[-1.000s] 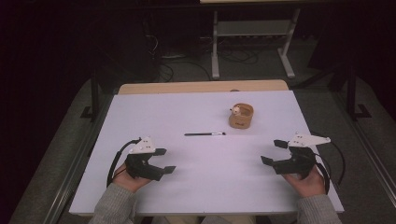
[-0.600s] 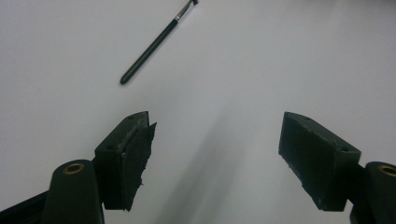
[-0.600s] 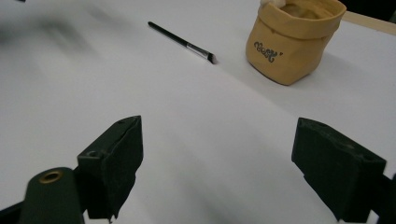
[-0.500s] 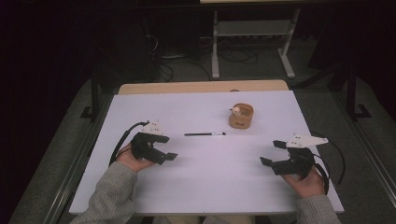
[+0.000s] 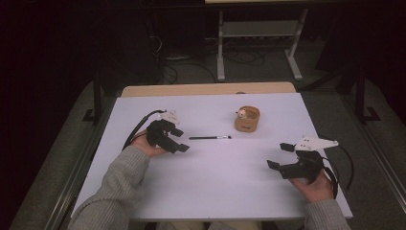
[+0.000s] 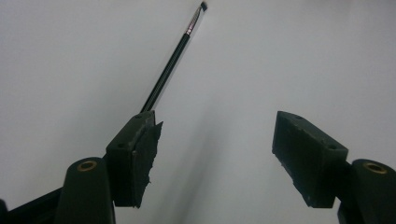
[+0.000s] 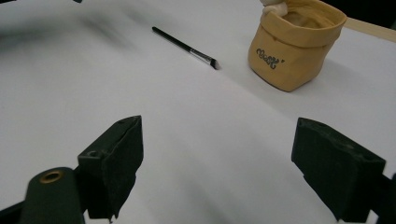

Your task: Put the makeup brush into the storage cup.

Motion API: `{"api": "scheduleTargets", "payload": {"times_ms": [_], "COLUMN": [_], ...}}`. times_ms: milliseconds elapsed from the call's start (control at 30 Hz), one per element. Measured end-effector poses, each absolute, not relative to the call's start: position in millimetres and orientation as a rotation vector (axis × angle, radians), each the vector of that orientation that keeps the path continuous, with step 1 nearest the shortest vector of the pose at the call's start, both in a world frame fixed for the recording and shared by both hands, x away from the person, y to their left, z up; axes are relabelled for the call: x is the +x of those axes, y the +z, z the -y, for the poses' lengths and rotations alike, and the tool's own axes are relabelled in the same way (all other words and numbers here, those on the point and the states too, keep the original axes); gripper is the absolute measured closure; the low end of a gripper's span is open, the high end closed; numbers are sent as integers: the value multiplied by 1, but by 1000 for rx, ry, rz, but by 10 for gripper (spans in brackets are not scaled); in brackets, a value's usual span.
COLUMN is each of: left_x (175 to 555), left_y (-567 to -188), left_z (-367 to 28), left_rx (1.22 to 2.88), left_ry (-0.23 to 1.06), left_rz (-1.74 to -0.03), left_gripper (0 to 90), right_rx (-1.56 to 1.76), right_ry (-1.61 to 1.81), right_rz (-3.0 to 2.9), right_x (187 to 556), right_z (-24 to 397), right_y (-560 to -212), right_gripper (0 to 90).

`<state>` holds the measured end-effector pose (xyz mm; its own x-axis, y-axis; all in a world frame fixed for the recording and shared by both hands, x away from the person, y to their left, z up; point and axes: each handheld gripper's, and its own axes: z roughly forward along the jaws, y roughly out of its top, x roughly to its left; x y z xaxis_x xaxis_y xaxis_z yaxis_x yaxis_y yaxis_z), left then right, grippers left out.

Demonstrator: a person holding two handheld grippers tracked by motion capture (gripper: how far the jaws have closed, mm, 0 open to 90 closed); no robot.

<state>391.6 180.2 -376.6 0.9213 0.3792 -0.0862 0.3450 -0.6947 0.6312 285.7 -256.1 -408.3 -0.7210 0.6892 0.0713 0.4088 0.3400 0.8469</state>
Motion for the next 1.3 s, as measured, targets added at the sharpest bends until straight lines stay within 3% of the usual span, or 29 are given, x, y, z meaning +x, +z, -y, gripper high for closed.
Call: {"api": "scheduleTargets", "payload": {"times_ms": [667, 1300], "left_x": [446, 474], "left_y": [-373, -405], "left_z": [-138, -108], "left_rx": [2517, 2644], "left_ry": [12, -49], "left_rz": [-438, -413], "left_gripper": [367, 474], "right_rx": [990, 997], "right_ry": [1348, 1338], "right_rz": [-2317, -2345], "right_x": [290, 293], "right_z": [258, 260], "right_y": [-408, -409], "right_gripper": [156, 170]}}
